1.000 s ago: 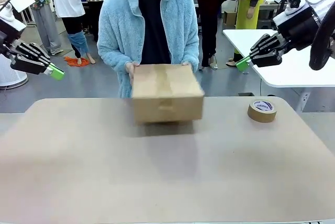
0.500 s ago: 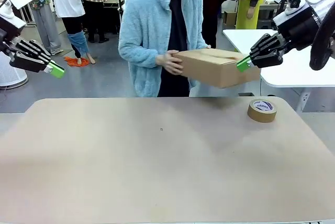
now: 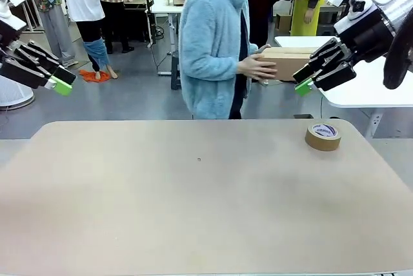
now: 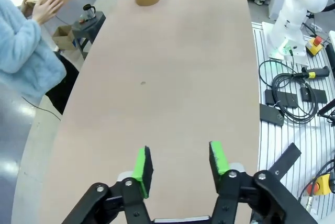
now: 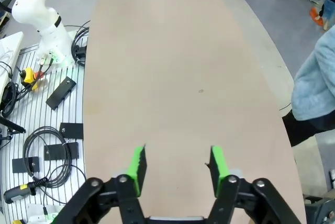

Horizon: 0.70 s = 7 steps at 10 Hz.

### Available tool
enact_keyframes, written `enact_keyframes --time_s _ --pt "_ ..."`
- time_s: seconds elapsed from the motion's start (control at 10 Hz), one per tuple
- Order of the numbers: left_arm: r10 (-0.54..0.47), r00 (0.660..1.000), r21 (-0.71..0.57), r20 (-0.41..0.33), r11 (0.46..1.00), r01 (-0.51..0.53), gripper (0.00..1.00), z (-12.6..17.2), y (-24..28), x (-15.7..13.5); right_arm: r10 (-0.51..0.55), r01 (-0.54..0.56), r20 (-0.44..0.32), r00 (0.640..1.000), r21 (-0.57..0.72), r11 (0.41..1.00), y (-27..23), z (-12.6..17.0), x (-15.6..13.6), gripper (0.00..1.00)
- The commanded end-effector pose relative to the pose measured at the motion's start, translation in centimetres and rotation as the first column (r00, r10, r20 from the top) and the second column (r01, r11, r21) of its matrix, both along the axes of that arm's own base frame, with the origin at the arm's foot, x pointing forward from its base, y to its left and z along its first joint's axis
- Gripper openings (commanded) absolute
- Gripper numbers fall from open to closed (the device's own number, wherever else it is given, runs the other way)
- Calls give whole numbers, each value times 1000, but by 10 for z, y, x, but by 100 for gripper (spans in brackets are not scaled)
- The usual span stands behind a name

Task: Wrap the clocks to prevent damage.
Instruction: After the human seals the box with tape, release both hands from the side flaps of the Package Box.

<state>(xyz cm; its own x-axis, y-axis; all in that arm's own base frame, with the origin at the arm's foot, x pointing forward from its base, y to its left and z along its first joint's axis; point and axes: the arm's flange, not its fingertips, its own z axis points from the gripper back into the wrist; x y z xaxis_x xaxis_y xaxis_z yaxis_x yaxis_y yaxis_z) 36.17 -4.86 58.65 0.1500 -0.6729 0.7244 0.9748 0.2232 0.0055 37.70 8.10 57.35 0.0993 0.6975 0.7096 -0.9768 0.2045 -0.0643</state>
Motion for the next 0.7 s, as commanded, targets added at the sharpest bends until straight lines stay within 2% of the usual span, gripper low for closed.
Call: enact_keyframes --time_s 0.0,0.1,0.2,0.3,0.4,0.6 --pt "-15 1000 -13 -18 1000 14 100 2 -1 -1 -26 26 -8 1000 -24 999 4 5 -4 66" --pt "-16 1000 -16 -23 1000 15 100 1 0 -1 -27 27 -11 1000 -32 999 4 6 -3 76" --pt "-17 999 -20 -30 1000 17 80 1 -1 0 -27 27 -15 1000 -34 999 5 5 -3 86" --pt "-21 999 -24 -40 1000 20 89 1 -1 3 -26 25 -17 1000 -36 999 5 6 -3 96" --pt "-23 999 -30 -47 999 21 100 0 -1 2 -23 22 -19 1000 -39 999 5 5 -4 100" --pt "-19 998 -31 -63 999 17 100 0 0 6 -35 34 -14 999 -35 999 4 5 -3 100"
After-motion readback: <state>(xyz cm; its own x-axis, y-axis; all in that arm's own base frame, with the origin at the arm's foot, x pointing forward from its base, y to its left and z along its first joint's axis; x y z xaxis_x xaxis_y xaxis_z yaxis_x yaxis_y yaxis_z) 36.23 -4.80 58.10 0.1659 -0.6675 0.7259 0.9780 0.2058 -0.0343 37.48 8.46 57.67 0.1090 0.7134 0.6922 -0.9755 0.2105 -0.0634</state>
